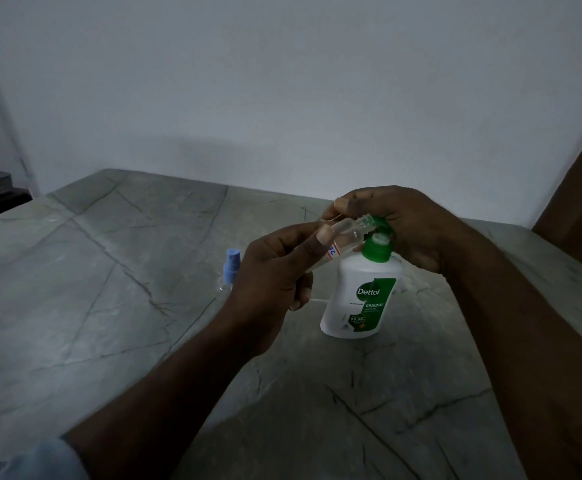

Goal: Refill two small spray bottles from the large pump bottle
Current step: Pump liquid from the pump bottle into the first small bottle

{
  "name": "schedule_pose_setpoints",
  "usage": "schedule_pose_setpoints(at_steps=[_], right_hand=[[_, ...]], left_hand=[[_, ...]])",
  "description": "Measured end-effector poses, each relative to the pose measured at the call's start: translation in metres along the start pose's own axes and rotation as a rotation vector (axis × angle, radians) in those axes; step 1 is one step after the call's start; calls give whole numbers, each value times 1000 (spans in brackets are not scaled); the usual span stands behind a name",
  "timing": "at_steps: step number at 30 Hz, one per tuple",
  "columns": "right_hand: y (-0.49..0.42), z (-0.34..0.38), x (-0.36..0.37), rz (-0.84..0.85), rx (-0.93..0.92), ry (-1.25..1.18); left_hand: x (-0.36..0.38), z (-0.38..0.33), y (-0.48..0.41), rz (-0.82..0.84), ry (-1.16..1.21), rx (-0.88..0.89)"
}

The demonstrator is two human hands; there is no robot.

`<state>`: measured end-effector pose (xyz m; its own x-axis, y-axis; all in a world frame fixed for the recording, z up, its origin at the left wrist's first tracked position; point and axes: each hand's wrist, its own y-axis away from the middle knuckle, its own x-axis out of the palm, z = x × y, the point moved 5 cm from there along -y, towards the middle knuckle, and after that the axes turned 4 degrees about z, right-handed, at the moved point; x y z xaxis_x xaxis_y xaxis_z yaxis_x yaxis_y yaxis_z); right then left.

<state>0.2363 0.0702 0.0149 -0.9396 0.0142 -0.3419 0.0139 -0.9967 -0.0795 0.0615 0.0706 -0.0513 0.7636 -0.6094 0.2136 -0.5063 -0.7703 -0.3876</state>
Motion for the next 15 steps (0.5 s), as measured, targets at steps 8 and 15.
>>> schedule_pose_setpoints(at_steps=[8, 15], right_hand=[[0, -7, 4, 3, -1, -80], [4, 8, -4, -21, -97, 47]], left_hand=[[1, -1, 2, 16, -2, -55], [8, -2, 5, 112, -42, -103]])
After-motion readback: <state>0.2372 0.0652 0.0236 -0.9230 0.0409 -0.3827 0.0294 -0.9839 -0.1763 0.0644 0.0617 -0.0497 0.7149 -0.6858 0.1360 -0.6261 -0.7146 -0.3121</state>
